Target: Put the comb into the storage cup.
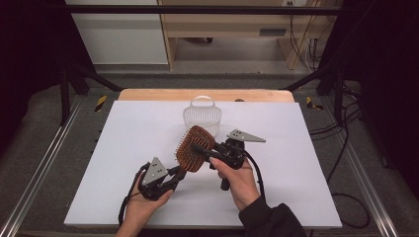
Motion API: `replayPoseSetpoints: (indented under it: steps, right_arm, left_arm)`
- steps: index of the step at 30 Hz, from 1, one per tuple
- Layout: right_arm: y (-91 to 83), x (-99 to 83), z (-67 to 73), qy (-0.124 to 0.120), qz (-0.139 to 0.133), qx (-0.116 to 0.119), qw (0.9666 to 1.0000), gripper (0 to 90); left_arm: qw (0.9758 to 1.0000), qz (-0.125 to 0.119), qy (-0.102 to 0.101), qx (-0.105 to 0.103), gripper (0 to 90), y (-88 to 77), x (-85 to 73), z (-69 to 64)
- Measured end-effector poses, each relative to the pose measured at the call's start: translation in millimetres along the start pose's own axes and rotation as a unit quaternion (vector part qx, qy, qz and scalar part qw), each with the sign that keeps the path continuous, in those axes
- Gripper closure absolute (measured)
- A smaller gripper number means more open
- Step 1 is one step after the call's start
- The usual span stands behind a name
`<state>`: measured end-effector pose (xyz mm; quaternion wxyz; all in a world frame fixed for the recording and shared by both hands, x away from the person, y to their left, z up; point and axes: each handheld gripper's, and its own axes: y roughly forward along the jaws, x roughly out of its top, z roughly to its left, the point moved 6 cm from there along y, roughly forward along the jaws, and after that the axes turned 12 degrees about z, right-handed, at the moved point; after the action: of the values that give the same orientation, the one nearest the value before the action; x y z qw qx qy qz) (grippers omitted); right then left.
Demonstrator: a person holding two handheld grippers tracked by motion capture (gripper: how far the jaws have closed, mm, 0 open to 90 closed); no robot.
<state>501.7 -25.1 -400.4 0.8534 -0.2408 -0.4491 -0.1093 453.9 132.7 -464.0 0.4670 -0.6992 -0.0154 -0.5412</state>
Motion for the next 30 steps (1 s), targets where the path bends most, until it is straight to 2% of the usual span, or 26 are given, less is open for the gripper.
replayPoseSetpoints:
  steps: [11,21,24,26,28,29,30]
  right_arm:
    - [5.7,7.9,9.8,-0.019,0.002,-0.005,0.9998,55.9]
    - [9.9,12.3,10.6,-0.017,-0.010,-0.010,0.9998,56.0]
    - [7.8,15.7,8.7,-0.015,-0.022,-0.021,0.9994,55.9]
    - [5.4,18.6,5.5,-0.009,-0.031,-0.025,0.9992,55.9]
    - [2.1,21.7,1.1,-0.005,-0.039,-0.034,0.9987,55.8]
    - [0.3,23.2,-1.0,-0.004,-0.042,-0.037,0.9984,55.7]
    - [-3.8,26.2,-5.1,-0.002,-0.048,-0.040,0.9980,55.6]
  left_arm:
    - [0.9997,-0.016,-0.020,0.002,71.5,-2.0,0.0,4.9]
    - [0.9986,-0.032,-0.039,0.018,68.4,-4.4,-1.0,12.5]
    - [0.9978,-0.041,-0.046,0.023,63.0,-9.5,-1.2,17.1]
    - [0.9975,-0.050,-0.047,0.019,56.4,-14.0,-1.0,18.8]
    - [0.9967,-0.055,-0.044,0.040,46.5,-19.8,-1.5,20.4]
    - [0.9962,-0.060,-0.043,0.046,42.2,-22.8,-1.3,20.9]
    - [0.9955,-0.067,-0.047,0.048,34.3,-25.4,-0.7,21.8]
